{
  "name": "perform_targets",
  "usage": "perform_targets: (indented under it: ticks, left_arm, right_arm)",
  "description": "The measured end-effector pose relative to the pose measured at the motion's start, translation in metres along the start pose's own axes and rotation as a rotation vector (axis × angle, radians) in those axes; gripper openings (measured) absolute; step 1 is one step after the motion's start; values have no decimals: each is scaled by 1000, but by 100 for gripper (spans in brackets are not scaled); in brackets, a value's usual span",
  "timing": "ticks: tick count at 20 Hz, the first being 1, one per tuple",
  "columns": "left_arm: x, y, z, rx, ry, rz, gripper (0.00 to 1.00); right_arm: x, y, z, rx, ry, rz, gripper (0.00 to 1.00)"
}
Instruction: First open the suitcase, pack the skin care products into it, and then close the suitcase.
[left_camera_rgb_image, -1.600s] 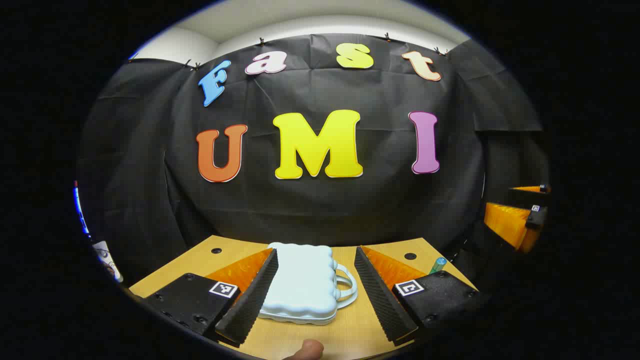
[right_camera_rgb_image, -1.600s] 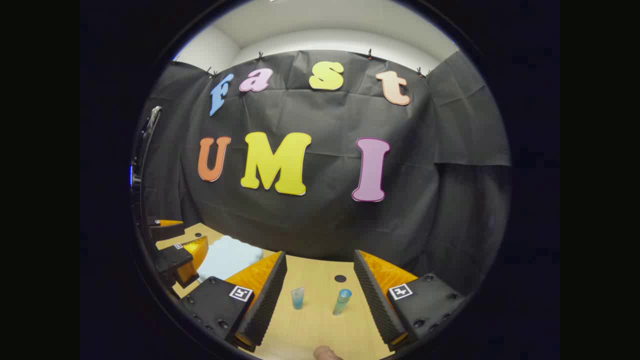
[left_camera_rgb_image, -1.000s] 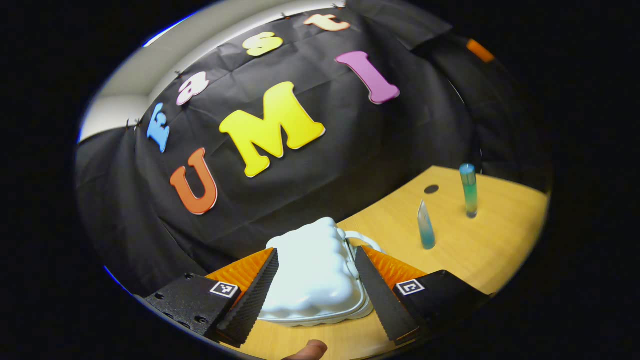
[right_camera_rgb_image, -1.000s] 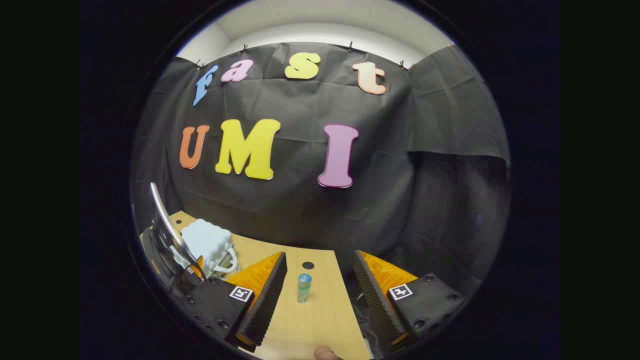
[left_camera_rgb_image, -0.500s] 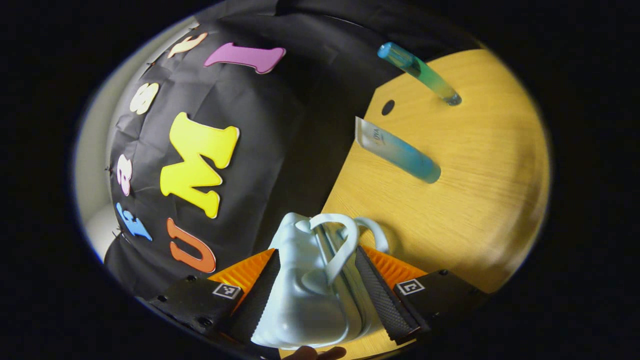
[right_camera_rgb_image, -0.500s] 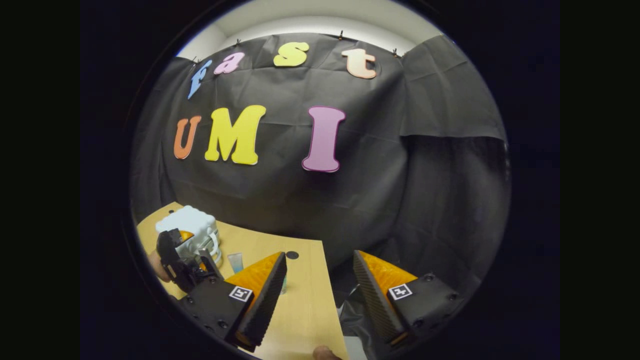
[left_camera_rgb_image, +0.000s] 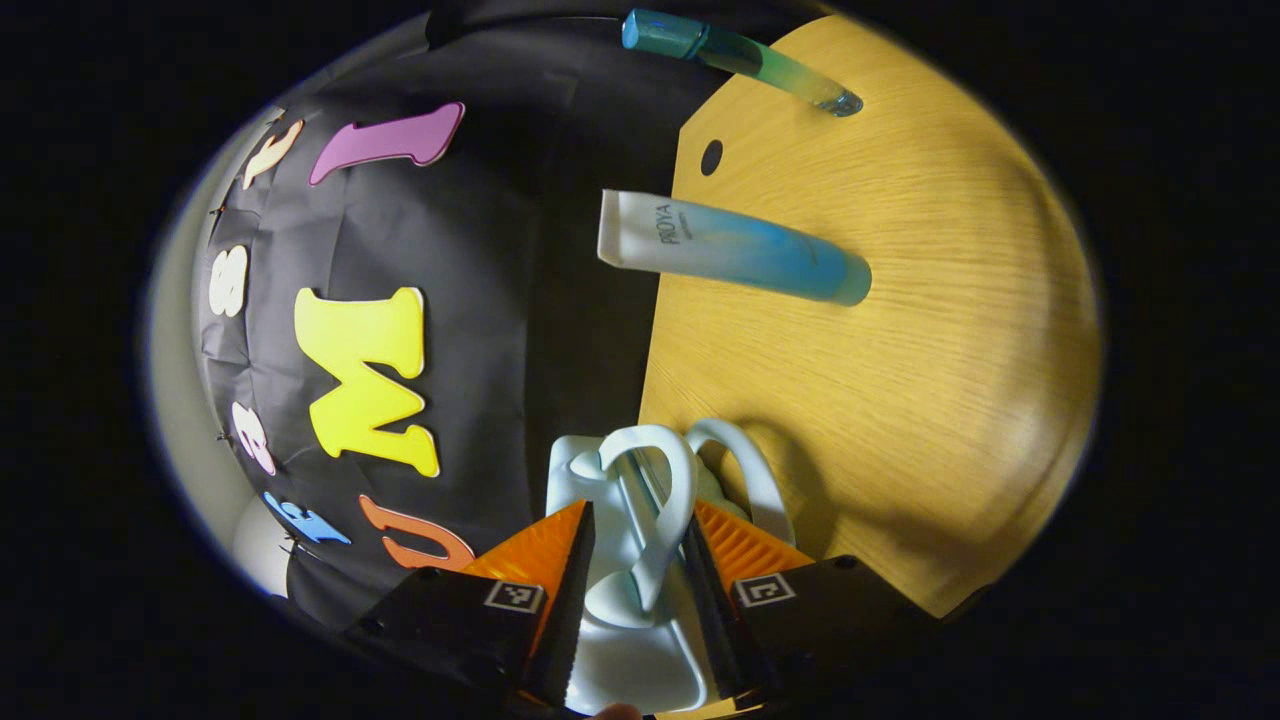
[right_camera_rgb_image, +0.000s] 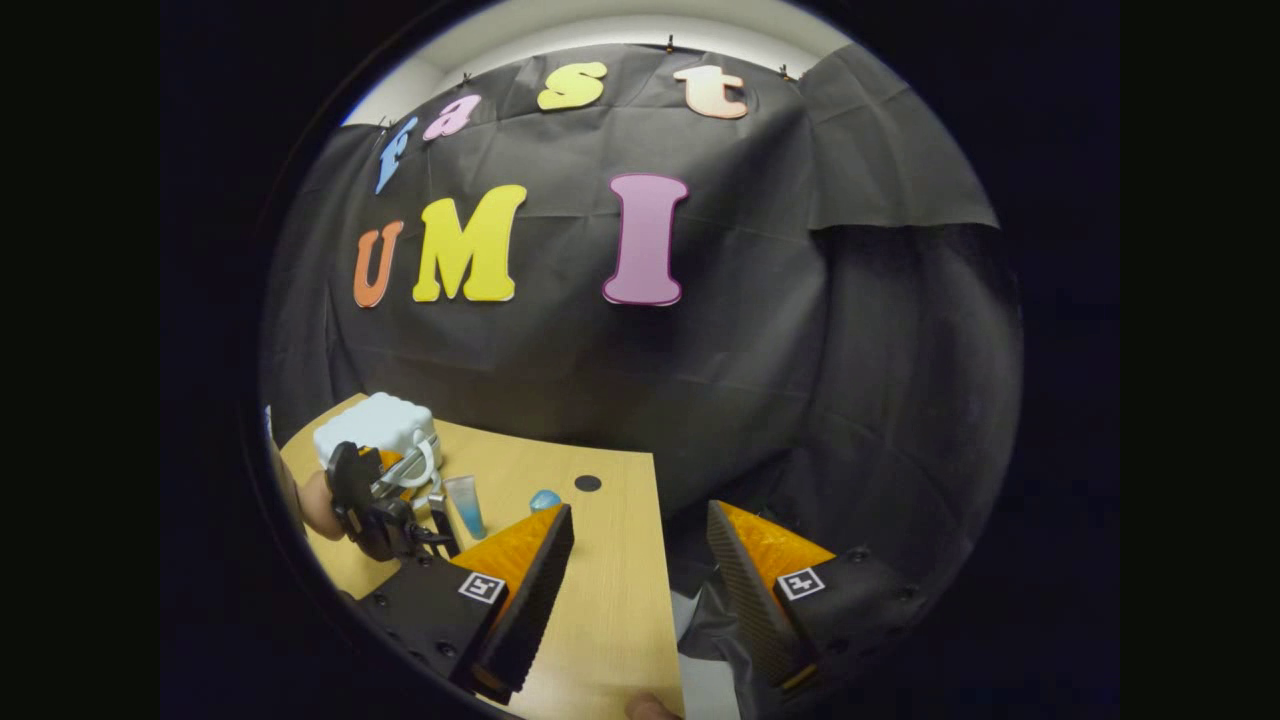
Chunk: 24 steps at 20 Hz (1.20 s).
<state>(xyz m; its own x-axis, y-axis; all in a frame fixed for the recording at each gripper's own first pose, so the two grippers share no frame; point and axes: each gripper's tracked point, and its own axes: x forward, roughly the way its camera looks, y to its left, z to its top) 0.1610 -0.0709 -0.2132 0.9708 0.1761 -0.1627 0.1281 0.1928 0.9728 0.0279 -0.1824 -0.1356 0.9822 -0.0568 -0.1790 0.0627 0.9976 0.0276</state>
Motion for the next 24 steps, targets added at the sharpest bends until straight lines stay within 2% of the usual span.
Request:
perform_targets:
  ticks: [1,4,6,9,11,15,19,24]
  left_arm:
    - [1,-1,-3,4,10,-8,44]
    - [6,-3,-1,-11,4,-62,32]
    - [4,-3,-1,-23,-1,-87,19]
    - [2,0,-1,-57,-25,-108,13]
    - [1,6,-4,-110,-37,-126,10]
    - [-13,38,-18,-288,-78,-159,8]
    - [-35,98,-43,-462,-159,-142,6]
    - [-56,162,-105,-651,-228,-111,5]
  right_arm:
    - [0,-2,-1,-2,1,-3,80]
    - [-3,-3,1,-8,-1,-22,80]
    - [-5,1,2,-19,3,-41,80]
    - [-16,12,15,-29,-13,-75,80]
    - [-23,18,23,-36,-26,-110,80]
    - [-36,41,44,-5,-51,-174,80]
    - [-52,73,70,0,-105,-232,80]
    - [-62,125,82,2,-122,-281,80]
